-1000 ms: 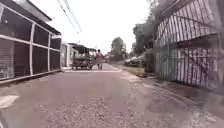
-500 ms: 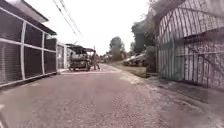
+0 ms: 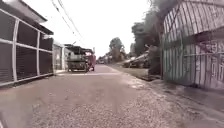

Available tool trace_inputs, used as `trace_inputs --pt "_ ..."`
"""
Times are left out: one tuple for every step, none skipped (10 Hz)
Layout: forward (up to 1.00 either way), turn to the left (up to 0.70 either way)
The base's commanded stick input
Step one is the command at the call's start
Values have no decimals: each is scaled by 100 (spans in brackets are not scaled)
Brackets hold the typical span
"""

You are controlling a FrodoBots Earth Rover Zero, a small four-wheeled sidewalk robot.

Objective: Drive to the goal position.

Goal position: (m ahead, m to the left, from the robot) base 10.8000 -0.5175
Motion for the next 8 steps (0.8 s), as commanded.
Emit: trace_inputs --pt "70 34" --pt "70 24" --pt "70 2" --pt "70 0" --pt "70 0" --pt "70 0" --pt "70 0" --pt "70 0"
